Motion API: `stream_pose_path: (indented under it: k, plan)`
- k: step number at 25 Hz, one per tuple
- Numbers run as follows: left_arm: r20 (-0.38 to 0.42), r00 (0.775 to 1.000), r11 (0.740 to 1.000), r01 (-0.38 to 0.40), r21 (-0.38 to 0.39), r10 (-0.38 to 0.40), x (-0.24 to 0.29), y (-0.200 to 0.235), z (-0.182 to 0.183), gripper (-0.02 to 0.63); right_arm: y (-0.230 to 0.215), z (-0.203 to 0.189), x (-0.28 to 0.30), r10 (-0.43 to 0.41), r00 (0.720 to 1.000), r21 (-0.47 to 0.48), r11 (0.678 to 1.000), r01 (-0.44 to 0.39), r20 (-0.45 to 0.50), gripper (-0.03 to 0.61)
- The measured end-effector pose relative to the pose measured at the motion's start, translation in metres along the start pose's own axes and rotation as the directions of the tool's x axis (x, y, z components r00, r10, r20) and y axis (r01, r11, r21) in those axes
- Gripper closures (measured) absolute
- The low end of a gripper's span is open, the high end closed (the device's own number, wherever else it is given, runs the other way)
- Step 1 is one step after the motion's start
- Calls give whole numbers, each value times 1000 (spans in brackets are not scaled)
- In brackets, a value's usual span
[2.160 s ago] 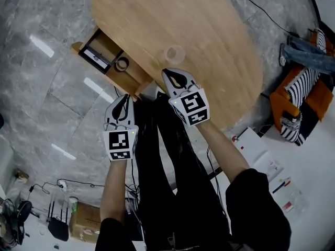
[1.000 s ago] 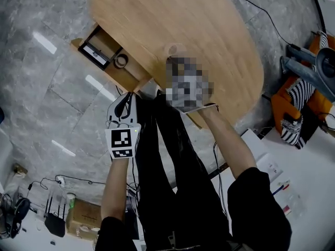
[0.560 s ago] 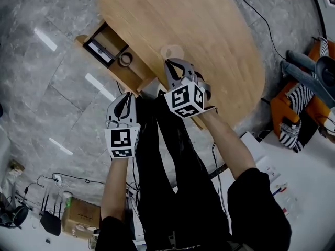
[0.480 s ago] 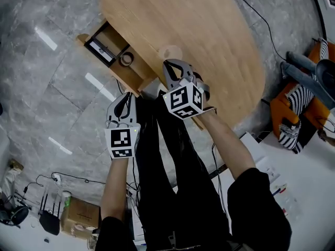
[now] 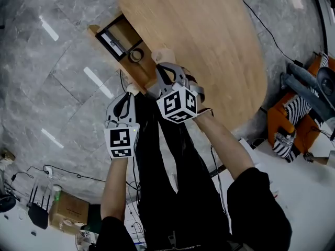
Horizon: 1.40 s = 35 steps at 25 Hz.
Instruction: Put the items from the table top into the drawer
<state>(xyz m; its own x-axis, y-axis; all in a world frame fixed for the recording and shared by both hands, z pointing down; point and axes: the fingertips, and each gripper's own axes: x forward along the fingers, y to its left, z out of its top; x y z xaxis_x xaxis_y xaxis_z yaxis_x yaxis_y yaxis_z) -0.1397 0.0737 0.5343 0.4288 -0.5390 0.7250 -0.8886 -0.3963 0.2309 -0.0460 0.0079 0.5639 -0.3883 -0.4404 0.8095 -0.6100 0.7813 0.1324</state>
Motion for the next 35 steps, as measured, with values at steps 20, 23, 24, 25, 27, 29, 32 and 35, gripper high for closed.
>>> stream_pose_path:
  k: [20, 23, 24, 25, 27, 29, 32, 35]
  plan:
    - [6, 995, 987, -97, -130, 99, -16, 49, -24, 588, 88, -14, 61, 179, 975, -142, 970, -197, -129, 560]
    - [3, 994, 983, -109, -146, 111, -18, 55, -27, 588, 96, -24, 69, 194, 967, -152, 964, -219, -164, 558]
    - [2, 994, 982, -111, -150, 113, -19, 56, -28, 588, 98, -26, 71, 197, 965, -156, 962, -225, -176, 558]
    - [1, 993, 982, -113, -153, 115, -20, 57, -29, 588, 99, -29, 74, 199, 962, -157, 960, -230, -189, 558]
    - [1, 993, 981, -117, -158, 118, -21, 60, -31, 588, 102, -35, 80, 202, 955, -152, 959, -238, -215, 558]
    - [-2, 993, 979, -120, -163, 121, -21, 64, -33, 588, 104, -40, 85, 210, 948, -139, 959, -247, -238, 558]
    - [-6, 992, 979, -122, -166, 122, -21, 70, -35, 588, 108, -46, 90, 223, 938, -119, 958, -261, -264, 558]
    - [-6, 993, 979, -121, -167, 122, -20, 73, -34, 588, 110, -52, 92, 230, 932, -87, 961, -263, -280, 558]
